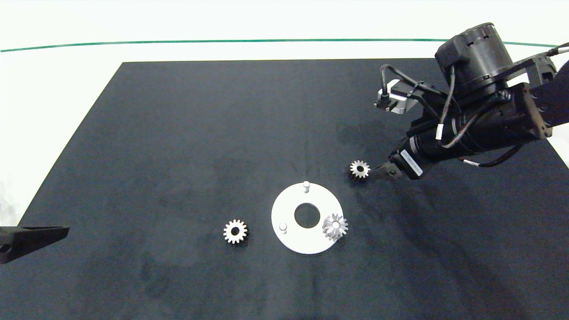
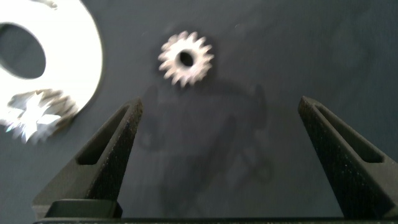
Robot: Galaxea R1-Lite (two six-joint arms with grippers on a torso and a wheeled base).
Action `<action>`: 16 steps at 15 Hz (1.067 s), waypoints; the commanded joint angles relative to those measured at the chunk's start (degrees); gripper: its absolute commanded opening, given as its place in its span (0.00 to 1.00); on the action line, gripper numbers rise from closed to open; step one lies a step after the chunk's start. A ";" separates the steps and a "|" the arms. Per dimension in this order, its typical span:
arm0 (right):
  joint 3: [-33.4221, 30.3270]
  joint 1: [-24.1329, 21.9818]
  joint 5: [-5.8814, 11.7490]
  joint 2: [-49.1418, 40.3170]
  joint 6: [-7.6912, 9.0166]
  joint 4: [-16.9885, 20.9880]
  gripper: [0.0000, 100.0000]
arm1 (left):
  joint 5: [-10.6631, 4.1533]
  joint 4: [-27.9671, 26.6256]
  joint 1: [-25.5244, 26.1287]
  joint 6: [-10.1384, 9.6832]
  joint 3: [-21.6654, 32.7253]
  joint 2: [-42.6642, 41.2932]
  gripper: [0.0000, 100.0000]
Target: Install three planetary gears onto the carrier pins
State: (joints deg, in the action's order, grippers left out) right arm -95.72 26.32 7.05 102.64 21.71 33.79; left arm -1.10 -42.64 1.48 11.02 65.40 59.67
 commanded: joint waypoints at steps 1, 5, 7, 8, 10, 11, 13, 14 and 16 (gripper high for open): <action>-5.71 -0.48 -0.10 6.69 -0.35 0.40 1.00 | -0.05 -0.16 0.28 -0.03 0.25 0.09 1.00; -10.89 0.22 -0.10 10.21 -0.35 5.85 1.00 | -0.05 -0.34 0.37 -0.03 0.16 -0.17 1.00; -11.07 0.49 -0.19 10.21 -0.35 6.64 1.00 | -0.05 -0.25 0.37 -0.03 0.16 -0.17 1.00; -11.07 0.66 -0.19 10.21 -0.27 6.73 1.00 | -0.05 -0.34 0.37 -0.03 0.16 -0.26 1.00; -11.15 1.01 -0.28 11.00 -0.27 6.73 1.00 | -0.05 -0.34 0.37 -0.03 0.08 -0.26 1.00; -11.07 1.01 -0.28 11.35 -0.27 6.73 1.00 | -0.05 -0.34 0.28 -0.03 0.16 -0.26 1.00; -11.15 1.10 -0.28 11.88 -0.27 6.64 1.00 | -0.05 -0.34 0.37 0.05 0.08 -0.17 1.00; -11.07 1.28 -0.28 12.05 -0.27 6.64 1.00 | -0.05 -0.34 0.37 0.05 -0.01 -0.17 1.00; -11.15 1.28 -0.28 13.02 -0.35 6.46 0.99 | -0.05 -0.34 0.37 0.05 0.08 -0.26 1.00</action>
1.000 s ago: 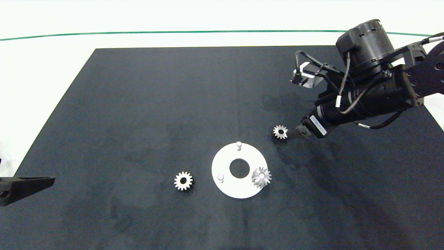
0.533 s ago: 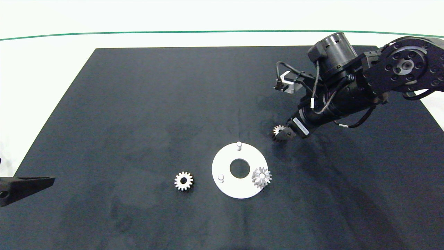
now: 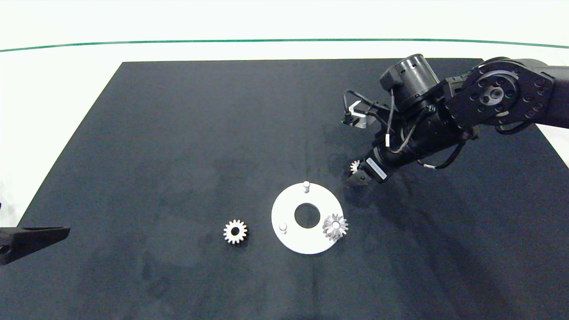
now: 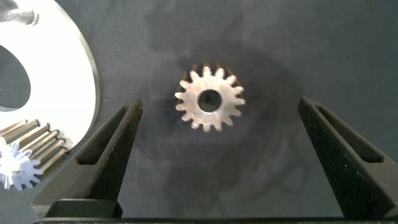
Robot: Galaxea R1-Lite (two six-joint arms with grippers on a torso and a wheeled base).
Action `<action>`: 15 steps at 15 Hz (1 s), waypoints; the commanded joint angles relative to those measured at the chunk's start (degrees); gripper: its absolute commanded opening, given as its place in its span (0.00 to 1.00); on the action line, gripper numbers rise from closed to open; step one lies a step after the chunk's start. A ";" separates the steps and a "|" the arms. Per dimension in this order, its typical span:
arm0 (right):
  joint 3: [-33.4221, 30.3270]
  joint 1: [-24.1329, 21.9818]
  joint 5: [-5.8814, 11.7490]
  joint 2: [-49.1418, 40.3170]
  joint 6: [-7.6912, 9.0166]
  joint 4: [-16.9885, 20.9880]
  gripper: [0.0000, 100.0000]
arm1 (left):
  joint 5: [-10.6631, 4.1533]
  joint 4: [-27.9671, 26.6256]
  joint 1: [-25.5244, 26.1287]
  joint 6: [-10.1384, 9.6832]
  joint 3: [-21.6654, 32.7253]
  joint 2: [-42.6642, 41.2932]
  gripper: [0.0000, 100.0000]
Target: Install three planetary gears onto the carrier pins
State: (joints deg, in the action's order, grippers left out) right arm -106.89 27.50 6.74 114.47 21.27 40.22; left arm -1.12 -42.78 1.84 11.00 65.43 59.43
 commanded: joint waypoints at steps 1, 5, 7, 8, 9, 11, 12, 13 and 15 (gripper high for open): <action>-0.08 0.10 0.03 1.63 0.00 -0.14 0.97 | -0.02 -0.20 0.00 0.08 0.14 -0.10 1.00; -1.75 0.36 -0.15 3.66 -1.32 -0.14 0.88 | -0.02 -0.20 0.00 0.08 0.14 -0.19 1.00; -1.92 0.89 -0.15 3.66 -1.50 -0.14 0.85 | -0.02 -0.20 0.00 0.08 0.14 -0.37 1.00; -2.01 0.97 -0.15 3.66 -1.50 -0.14 0.82 | -0.02 -0.20 0.00 0.08 0.14 -0.45 1.00; -2.01 1.06 -0.15 3.57 -1.50 -0.14 0.81 | -0.02 -0.20 0.00 0.08 0.14 -0.54 1.00; -2.01 1.06 -0.15 3.39 -1.41 -0.14 0.76 | -0.02 -0.20 0.00 0.08 0.23 -0.54 1.00; -2.01 1.06 -0.15 3.30 -1.41 -0.14 0.75 | -0.02 -0.20 0.00 0.08 0.23 -0.54 1.00; -1.92 0.97 -0.15 3.22 -1.41 -0.05 0.73 | -0.02 -0.20 -0.08 0.08 0.23 -0.54 1.00; -1.83 0.80 -0.06 3.04 -1.32 0.04 0.69 | -0.02 -0.20 0.00 0.08 0.14 -0.54 1.00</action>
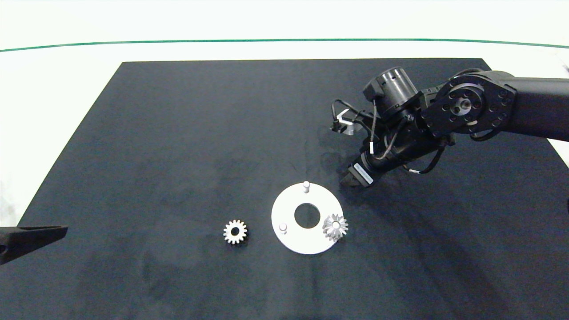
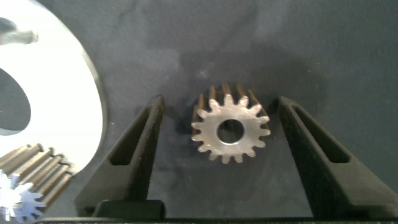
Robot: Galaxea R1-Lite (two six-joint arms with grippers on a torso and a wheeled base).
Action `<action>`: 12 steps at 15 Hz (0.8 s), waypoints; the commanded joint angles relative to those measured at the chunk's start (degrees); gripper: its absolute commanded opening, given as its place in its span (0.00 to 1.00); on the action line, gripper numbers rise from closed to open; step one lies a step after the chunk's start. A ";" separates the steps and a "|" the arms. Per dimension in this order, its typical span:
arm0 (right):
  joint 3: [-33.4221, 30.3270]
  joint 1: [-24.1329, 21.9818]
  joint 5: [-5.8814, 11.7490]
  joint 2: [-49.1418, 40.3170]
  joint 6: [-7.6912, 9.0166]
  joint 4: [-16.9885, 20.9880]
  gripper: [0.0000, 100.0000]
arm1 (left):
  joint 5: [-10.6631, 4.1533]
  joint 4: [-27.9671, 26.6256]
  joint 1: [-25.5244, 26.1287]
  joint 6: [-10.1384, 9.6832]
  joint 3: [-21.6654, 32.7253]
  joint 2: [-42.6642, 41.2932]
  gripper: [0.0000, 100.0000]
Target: Install three planetary gears onto the carrier pins
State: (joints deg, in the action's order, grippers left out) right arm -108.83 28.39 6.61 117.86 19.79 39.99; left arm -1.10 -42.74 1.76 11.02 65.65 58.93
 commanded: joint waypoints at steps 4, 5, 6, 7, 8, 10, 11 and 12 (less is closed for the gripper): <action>0.19 -0.35 0.07 -0.44 0.17 0.27 0.61 | -0.05 -0.24 0.00 0.05 -0.08 0.05 1.00; 0.19 -0.35 0.07 -0.44 0.17 0.27 0.58 | -0.05 -0.24 0.09 0.05 -0.08 -0.04 1.00; 0.28 -0.35 0.07 -0.35 0.17 0.27 0.57 | -0.05 -0.24 0.00 0.05 -0.08 -0.04 1.00; 0.28 -0.35 0.07 -0.35 0.17 0.27 0.55 | -0.05 -0.24 -0.09 0.05 -0.08 -0.04 1.00; 0.28 -0.35 0.07 -0.35 0.17 0.27 0.52 | -0.05 -0.24 -0.09 0.05 -0.08 -0.04 1.00; 0.28 -0.35 0.07 -0.26 0.08 0.27 0.49 | -0.05 -0.24 0.00 0.05 -0.08 0.05 1.00; 0.37 -0.35 0.07 -0.26 -0.01 0.27 0.46 | -0.05 -0.15 -0.17 0.05 0.01 -0.04 1.00; 0.28 -0.27 -0.02 -0.17 -0.10 0.27 0.45 | -0.05 -0.15 -0.17 0.05 0.01 -0.04 1.00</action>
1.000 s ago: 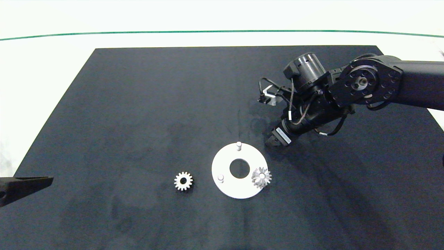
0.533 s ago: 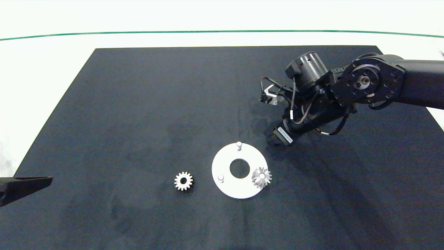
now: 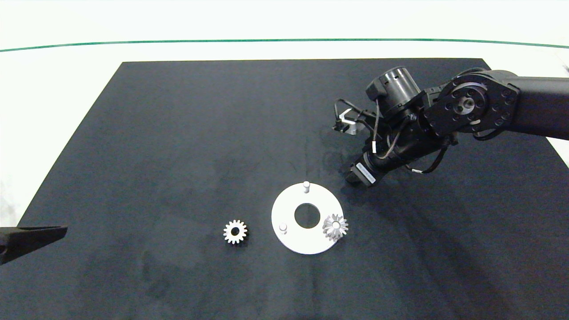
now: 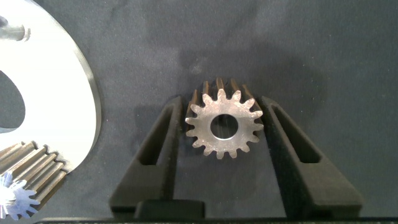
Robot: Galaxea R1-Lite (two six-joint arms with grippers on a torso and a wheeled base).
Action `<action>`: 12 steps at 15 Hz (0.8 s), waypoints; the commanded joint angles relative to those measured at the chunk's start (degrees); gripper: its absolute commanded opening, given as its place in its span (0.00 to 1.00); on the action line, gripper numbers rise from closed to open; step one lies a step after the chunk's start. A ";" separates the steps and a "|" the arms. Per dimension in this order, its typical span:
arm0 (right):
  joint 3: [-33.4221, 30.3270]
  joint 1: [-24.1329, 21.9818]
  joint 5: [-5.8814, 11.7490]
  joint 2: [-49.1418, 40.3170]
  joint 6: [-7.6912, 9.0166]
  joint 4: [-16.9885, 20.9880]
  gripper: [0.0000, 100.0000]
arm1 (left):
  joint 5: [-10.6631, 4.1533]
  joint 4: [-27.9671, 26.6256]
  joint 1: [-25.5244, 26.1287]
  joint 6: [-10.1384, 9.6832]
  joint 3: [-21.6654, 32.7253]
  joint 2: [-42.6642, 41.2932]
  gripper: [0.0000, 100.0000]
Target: Install three planetary gears onto the carrier pins
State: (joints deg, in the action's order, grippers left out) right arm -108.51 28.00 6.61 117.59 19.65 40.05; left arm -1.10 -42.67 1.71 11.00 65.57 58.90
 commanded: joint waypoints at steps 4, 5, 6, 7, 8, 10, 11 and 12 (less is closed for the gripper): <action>0.05 0.12 -0.02 -0.08 0.04 0.21 0.36 | -0.05 -0.22 -0.04 0.08 0.08 -0.02 1.00; 0.05 0.12 -0.02 -0.17 0.04 0.21 0.34 | -0.05 -0.22 -0.04 0.08 0.08 -0.02 1.00; 0.05 0.21 -0.02 -0.26 0.12 0.21 0.33 | -0.05 -0.22 -0.04 0.08 0.08 -0.02 1.00; 0.05 0.39 0.07 -0.43 0.12 0.21 0.30 | -0.05 -0.22 -0.04 0.08 0.08 0.07 1.00; -0.12 0.74 -0.02 -1.22 0.12 0.21 0.28 | -0.05 -0.22 -0.04 0.08 0.08 -0.02 1.00; 0.14 2.41 0.25 -3.51 0.21 0.21 0.24 | -0.05 -0.22 0.05 0.08 -0.01 0.07 1.00; -0.12 3.29 0.34 -4.56 0.21 0.30 0.22 | -0.05 -0.22 -0.04 0.08 -0.01 0.07 1.00; -0.48 4.25 0.42 -5.27 0.21 0.21 0.22 | -0.05 -0.31 -0.04 0.08 -0.01 -0.02 1.00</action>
State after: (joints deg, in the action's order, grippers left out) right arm -108.65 31.28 6.96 114.23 19.74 40.09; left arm -1.12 -42.69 1.71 11.02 65.60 58.90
